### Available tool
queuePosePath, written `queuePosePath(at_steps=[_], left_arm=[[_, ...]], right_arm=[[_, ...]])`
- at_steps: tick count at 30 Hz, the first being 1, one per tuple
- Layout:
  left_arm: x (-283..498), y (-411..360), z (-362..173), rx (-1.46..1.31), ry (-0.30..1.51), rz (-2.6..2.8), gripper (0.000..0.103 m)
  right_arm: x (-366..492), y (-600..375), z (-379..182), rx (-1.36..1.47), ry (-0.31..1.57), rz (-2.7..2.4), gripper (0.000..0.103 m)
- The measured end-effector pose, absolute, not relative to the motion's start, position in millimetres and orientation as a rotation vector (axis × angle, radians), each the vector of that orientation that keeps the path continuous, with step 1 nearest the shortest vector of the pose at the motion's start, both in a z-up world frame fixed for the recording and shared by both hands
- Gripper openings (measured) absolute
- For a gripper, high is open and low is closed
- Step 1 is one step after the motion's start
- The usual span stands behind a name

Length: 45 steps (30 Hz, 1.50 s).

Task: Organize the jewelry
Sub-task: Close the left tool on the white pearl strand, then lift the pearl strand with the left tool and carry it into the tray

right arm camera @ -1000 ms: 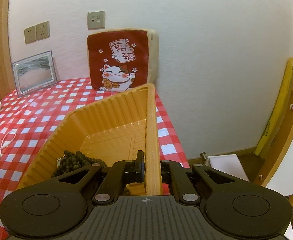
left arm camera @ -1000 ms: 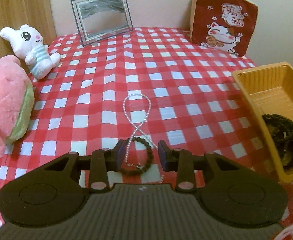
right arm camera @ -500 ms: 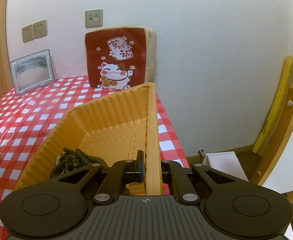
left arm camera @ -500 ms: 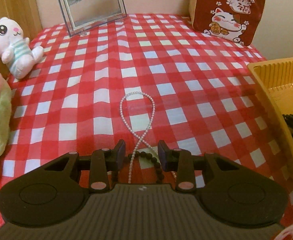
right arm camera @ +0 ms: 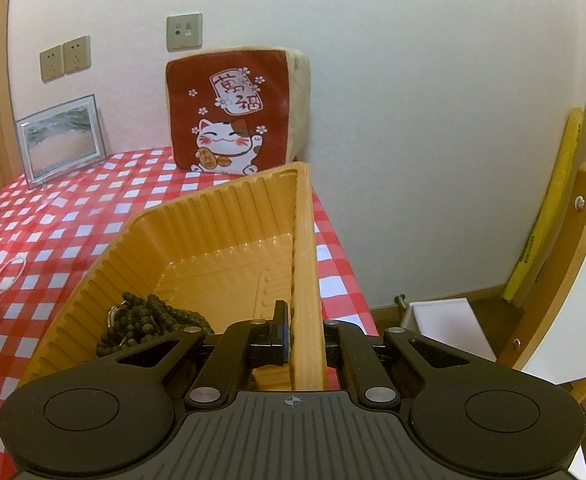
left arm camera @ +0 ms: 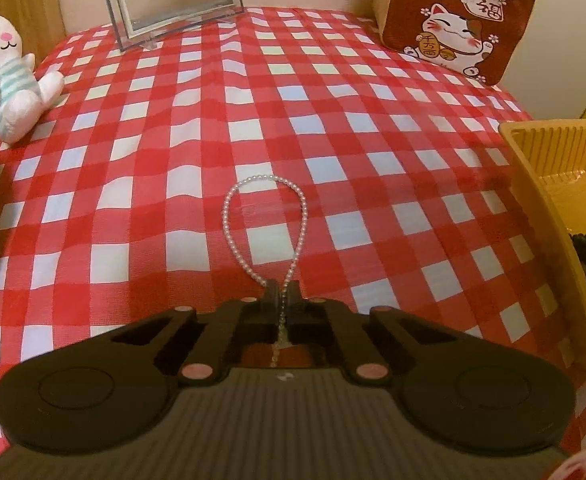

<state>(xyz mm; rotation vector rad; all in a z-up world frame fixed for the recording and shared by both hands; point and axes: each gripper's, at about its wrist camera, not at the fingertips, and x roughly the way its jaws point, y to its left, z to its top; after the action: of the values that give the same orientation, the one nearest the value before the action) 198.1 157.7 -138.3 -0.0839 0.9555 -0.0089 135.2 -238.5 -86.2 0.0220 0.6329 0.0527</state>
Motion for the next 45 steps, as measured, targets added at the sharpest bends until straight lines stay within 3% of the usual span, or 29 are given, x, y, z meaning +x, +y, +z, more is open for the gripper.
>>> queuePosePath(at_steps=[10,29,45], left_arm=[[186,160,-115,-0.125,0.902,-0.02,0.002],[145,124,30,-0.138,0.575,-0.127,0.002],[152,62,78,-0.136,0.46,-0.32,0.002]], right_arm=[[137,-239,-87,0.023,0.633,0.056,0.005],[135,-236,-86,0.028,0.625,0.066,0.005],[134,-236,-85,0.031,0.62,0.077,0.005]])
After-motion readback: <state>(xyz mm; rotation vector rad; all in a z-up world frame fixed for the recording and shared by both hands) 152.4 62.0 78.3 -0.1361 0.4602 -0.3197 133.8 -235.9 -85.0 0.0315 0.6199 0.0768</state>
